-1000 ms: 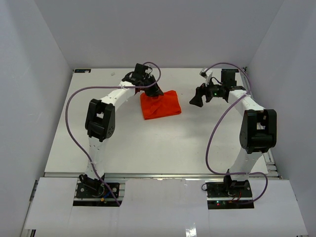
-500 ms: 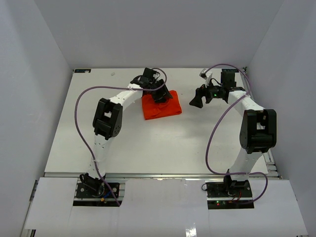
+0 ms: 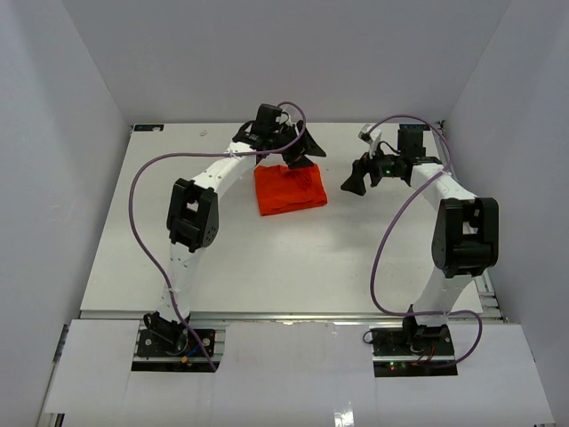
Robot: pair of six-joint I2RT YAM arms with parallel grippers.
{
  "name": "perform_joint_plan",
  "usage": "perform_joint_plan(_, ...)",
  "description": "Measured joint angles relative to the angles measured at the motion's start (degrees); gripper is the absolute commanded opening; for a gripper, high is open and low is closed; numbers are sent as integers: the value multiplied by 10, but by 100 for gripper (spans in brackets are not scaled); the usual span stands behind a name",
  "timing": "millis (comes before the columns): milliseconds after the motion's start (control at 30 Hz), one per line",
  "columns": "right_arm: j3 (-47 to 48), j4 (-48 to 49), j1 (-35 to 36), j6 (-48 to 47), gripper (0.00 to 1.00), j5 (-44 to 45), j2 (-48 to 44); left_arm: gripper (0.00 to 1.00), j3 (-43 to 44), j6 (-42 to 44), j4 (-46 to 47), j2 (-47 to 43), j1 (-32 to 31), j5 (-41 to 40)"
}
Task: Fold and stack the t-shirts
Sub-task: Fold the tshirt
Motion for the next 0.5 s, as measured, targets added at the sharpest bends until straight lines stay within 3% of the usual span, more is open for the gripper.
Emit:
perform_joint_plan(100,1,-6,7,-24,99,-20,-2,60,-12,22,3,-13,2,-16)
perform_joint_plan(167,10,-24,23,-48,91,-33,-2,52,-49,47,2,-43,4,-44)
perform_joint_plan(300,56,-56,89,-81,65,-42,5,44,-150,97,-18,-139,27,-104)
perform_joint_plan(500,130,-61,189,-47,39,-19,57,43,-286,134,-25,-277,68,-163)
